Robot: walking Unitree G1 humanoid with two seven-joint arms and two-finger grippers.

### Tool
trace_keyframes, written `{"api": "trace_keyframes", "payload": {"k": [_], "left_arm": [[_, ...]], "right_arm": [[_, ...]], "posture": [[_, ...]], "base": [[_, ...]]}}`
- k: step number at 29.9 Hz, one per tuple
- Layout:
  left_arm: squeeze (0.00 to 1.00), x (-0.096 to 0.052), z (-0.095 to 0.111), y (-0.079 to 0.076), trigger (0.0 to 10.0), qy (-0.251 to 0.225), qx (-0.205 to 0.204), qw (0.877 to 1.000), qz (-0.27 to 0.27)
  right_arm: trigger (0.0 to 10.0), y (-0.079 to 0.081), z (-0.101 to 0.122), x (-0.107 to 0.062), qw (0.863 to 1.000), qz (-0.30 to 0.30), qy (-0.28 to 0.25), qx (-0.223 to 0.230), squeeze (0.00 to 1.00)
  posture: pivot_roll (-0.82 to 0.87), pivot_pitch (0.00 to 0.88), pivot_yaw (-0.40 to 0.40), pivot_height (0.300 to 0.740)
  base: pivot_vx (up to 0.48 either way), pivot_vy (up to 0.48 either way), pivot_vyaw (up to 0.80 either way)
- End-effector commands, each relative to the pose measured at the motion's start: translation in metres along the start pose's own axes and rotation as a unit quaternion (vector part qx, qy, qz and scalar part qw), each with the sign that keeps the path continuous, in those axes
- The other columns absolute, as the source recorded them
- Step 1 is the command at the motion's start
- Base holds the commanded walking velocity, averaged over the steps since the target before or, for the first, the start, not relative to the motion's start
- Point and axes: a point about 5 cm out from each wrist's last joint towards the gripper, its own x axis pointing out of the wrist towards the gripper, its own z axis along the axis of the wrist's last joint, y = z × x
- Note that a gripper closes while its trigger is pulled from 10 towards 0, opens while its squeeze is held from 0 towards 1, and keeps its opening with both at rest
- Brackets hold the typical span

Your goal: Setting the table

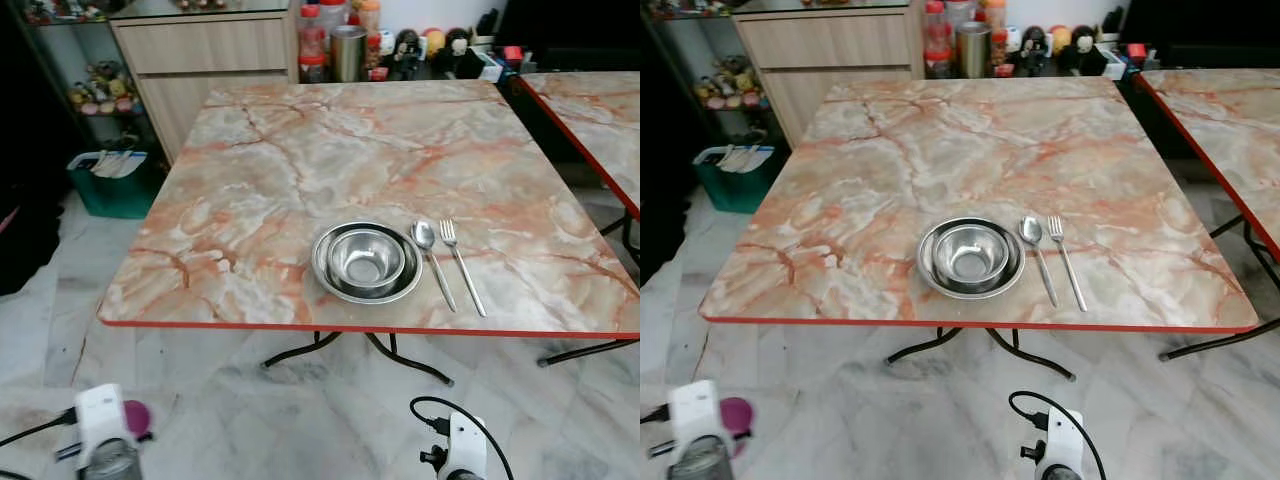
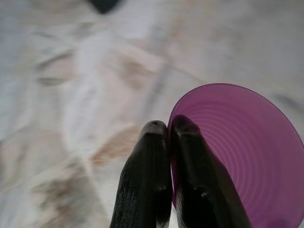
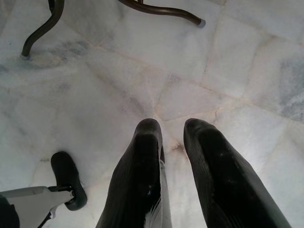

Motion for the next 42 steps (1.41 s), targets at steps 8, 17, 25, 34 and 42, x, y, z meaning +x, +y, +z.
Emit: {"api": "trace_keyframes", "payload": {"k": [8,17,25,34,42], "left_arm": [[0.0,0.015,0.078,0.048,10.0,-0.154,-0.005,0.974,0.168],[0.0,-0.03,0.225,-0.007,10.0,-0.445,-0.026,0.895,0.018],[0.0,-0.077,0.261,-0.071,10.0,-0.474,-0.09,0.856,-0.189],[0.0,-0.097,0.258,-0.118,10.0,-0.332,-0.199,0.844,-0.37],[0.0,-0.113,0.255,-0.136,10.0,-0.308,-0.152,0.832,-0.436]], "right_arm": [[10.0,0.001,-0.004,-0.001,1.0,0.002,0.007,-0.003,0.0],[10.0,0.0,-0.004,-0.001,1.0,-0.001,0.007,-0.002,0.0],[10.0,0.0,-0.004,-0.001,1.0,-0.003,0.007,-0.002,0.0],[10.0,0.0,-0.005,-0.001,1.0,-0.006,0.007,-0.001,0.0],[10.0,0.0,-0.007,-0.001,1.0,-0.008,0.013,0.002,0.0]], "posture": [[0.06,0.095,0.024,0.74],[0.06,0.11,0.021,0.74],[0.06,0.111,0.022,0.74],[0.05,0.1,0.031,0.74],[0.05,0.092,0.036,0.74]], "base": [[0.0,0.0,0.0],[0.0,0.0,0.0],[0.0,0.0,0.0],[0.0,0.0,0.0],[0.0,0.0,-0.08]]}}
